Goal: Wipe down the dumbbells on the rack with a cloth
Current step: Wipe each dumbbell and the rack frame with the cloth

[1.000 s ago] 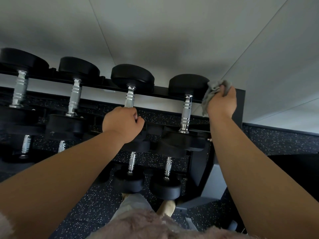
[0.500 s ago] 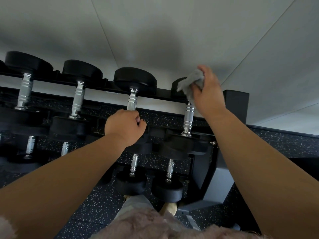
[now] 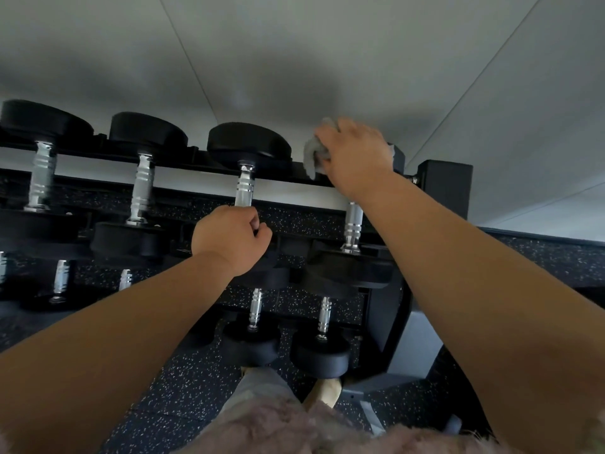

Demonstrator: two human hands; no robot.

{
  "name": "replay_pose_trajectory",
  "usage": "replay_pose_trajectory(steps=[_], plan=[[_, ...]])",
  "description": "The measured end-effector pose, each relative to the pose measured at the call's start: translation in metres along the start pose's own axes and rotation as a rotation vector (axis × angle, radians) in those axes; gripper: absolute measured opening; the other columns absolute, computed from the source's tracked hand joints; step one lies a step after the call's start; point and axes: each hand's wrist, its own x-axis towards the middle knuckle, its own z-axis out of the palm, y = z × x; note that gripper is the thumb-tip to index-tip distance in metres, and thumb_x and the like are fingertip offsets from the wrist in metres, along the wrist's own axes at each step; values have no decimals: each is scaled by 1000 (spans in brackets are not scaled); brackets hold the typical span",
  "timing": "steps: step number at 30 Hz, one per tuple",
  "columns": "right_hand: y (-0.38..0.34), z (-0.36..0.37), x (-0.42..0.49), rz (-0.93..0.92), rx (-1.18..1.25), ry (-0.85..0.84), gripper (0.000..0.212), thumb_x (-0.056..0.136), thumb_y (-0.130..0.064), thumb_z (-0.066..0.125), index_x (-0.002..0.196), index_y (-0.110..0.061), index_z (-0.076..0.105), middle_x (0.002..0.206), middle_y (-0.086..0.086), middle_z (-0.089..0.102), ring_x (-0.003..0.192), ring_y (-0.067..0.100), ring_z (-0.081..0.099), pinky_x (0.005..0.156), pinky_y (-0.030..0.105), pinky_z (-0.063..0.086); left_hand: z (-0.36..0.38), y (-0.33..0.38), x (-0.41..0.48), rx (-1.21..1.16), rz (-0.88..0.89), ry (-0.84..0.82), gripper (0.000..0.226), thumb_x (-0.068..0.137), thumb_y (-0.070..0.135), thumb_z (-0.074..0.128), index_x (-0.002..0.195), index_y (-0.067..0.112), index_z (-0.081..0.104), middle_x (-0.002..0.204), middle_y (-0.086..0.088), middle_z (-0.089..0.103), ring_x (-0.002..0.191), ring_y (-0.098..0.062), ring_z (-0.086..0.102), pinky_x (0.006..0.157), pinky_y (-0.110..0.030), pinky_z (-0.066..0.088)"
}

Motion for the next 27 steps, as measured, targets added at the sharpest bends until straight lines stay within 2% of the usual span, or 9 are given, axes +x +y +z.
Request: replay_pose_trajectory(steps=[3,8,10,13,15,17,20,24,27], plan=[[18,0,-15,288,256,170,32,103,-44,48,124,-21,53,107,4,59,85,21,54,74,35,44,-1,0,0,4,-12,-4,24,90,49,53,73,32,58,81,11,62,68,-10,58,57,-26,45],[46,1,-39,884,824,314,25,107,-42,45,118,-21,54,89,-10,60,82,10,62,59,18,40,-3,2,0,14,-3,-2,24,92,45,54,74,30,58,78,11,61,70,-8,56,56,-25,41],[46,1,-40,858,792,319,27,106,-43,45,117,-21,54,97,-4,63,91,16,65,63,22,44,-3,3,-1,20,-4,1,24,92,45,54,74,29,59,78,11,60,71,-8,55,56,-25,40],[25,-2,-32,560,657,274,38,99,-49,53,129,-26,53,123,1,58,105,16,60,85,30,49,-3,2,0,27,-8,-3,25,91,47,51,74,30,59,79,11,61,69,-9,57,55,-25,42],[15,-4,-30,404,587,216,46,94,-49,61,134,-31,48,128,-2,52,111,16,55,90,31,49,-3,2,0,30,-11,-12,25,91,47,51,73,30,58,80,10,62,67,-10,58,55,-25,42],[20,-2,-33,372,606,227,43,95,-38,65,134,-29,48,125,-5,52,109,14,56,89,32,53,-4,4,-1,40,-16,-16,25,92,46,52,74,30,58,80,10,61,67,-10,57,54,-24,39],[38,4,-44,596,787,306,30,101,-33,59,130,-31,51,115,-6,62,99,9,63,85,33,58,-5,5,-1,50,-30,-15,25,93,45,53,75,30,59,81,10,59,67,-10,56,53,-23,34],[42,11,-69,979,934,328,26,106,-35,51,131,-27,54,98,-9,65,88,5,64,81,28,53,-7,7,-1,58,-28,-17,24,94,43,54,76,28,60,79,10,58,67,-7,52,53,-23,32],[33,13,-87,1070,905,277,22,107,-31,50,125,-18,55,90,-10,61,79,6,61,76,27,46,-8,7,-1,62,-23,-21,24,94,41,53,78,26,62,78,10,58,67,-6,51,53,-24,32]])
